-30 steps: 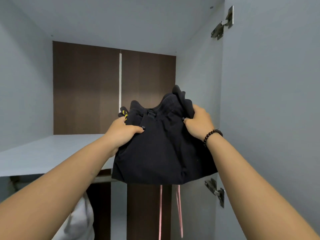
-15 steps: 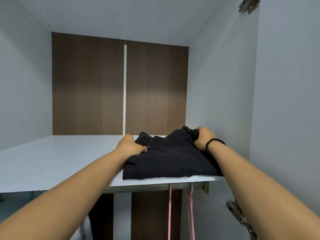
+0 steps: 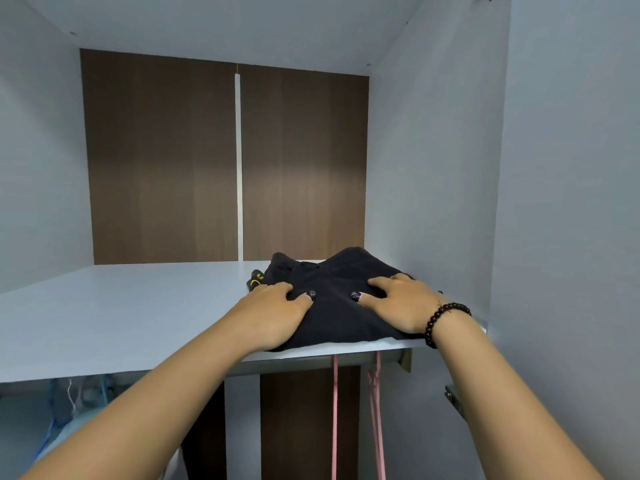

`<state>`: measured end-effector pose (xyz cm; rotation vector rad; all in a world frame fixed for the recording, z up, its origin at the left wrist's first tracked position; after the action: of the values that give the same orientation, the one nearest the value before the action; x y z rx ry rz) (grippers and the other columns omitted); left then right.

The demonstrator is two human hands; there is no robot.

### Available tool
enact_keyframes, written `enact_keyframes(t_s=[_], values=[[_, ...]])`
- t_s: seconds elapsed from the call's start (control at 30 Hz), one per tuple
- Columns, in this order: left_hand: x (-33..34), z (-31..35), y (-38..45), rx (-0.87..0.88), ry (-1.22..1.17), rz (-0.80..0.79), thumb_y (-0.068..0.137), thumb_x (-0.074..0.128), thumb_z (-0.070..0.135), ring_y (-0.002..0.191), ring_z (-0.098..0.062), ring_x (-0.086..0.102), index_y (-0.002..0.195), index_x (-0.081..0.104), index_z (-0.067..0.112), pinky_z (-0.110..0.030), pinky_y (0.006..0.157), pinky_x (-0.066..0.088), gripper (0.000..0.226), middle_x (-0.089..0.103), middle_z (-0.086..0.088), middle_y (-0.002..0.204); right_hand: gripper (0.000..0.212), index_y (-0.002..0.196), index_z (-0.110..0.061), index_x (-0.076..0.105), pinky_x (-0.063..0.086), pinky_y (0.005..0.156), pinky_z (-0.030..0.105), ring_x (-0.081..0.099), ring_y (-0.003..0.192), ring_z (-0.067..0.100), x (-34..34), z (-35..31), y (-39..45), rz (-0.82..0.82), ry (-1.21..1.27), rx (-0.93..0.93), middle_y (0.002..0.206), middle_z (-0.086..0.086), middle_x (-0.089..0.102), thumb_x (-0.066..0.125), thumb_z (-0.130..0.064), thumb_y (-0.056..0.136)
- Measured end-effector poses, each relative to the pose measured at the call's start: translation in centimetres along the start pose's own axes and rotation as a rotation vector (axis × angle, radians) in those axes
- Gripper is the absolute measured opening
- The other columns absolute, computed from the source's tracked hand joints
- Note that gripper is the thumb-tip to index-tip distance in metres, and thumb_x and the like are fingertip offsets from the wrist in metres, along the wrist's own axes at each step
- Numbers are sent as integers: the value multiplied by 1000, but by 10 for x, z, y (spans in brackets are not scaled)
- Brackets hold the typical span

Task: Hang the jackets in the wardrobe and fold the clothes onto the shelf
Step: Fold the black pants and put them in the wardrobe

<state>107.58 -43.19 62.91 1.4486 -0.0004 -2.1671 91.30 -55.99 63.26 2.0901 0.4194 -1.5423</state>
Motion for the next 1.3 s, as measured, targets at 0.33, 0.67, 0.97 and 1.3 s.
enact_keyframes(t_s=[0.33,0.67,0.97,1.3], values=[[18,14,42,9,144,-28,102,19,31,109,-29,50,114,50,12,-45,97,43,38,53,-9,120,65,148,-31,27,9,116,56,6,145,34,8,19,34,13,-105,73,158,4,14,24,-65,93],[33,16,52,-55,104,7,99,22,47,126,-36,43,143,33,16,-45,103,39,55,38,-15,145,74,149,-19,27,19,116,45,19,142,32,8,38,57,-31,-142,77,157,6,20,22,-66,92],[16,-11,-17,65,173,-67,94,26,63,132,-33,41,153,-1,23,-47,108,35,77,32,-12,153,40,129,-13,51,35,107,36,44,125,26,1,13,-25,97,29,-46,140,11,44,32,-34,101],[-10,-4,-140,239,154,33,99,35,48,130,-24,43,149,25,16,-39,104,40,60,41,-5,147,55,147,-18,30,26,112,24,31,138,14,23,-28,-184,223,136,-132,152,-2,29,47,-34,97]])
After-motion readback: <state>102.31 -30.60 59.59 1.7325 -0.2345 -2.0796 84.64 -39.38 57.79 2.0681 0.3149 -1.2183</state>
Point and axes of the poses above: each hand's wrist, its own y-axis towards the middle knuckle, its own x-axis out of the palm, z = x × y, the point moved 4 cm from there along y, towards the middle knuckle
